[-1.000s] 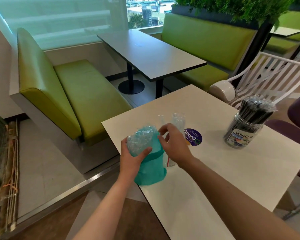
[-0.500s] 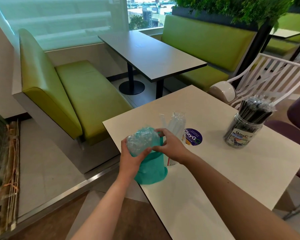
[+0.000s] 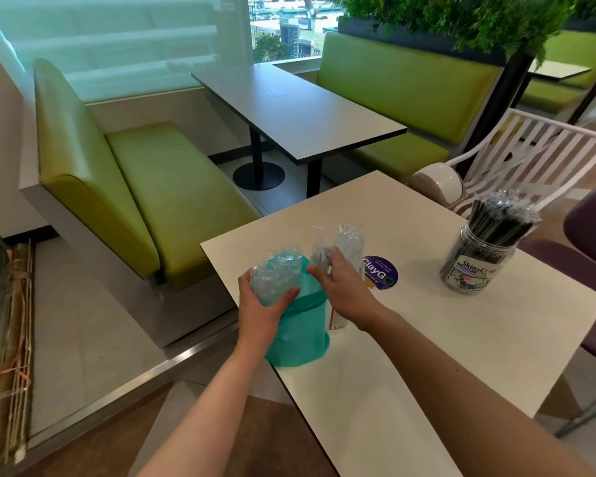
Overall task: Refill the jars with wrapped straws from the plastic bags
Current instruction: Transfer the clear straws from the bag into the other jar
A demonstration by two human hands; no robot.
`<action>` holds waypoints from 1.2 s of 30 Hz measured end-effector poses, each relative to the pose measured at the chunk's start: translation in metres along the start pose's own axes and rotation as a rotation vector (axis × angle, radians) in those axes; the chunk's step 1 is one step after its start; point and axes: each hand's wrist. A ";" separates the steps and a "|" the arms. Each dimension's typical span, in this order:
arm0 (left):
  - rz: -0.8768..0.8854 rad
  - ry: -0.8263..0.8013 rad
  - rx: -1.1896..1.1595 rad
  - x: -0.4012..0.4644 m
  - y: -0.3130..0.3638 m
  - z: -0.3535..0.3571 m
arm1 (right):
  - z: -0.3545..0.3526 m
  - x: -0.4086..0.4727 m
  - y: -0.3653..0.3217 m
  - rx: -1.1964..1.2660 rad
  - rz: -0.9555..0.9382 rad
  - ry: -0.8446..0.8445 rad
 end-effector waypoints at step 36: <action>-0.019 -0.011 -0.004 0.001 0.000 -0.002 | -0.063 0.035 -0.039 -0.082 -0.093 0.591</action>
Point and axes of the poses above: each hand's wrist, its own x-axis towards the middle knuckle, its own z-axis out of the palm, y = z × x, and after that the axes turned 1 degree about -x, right-handed
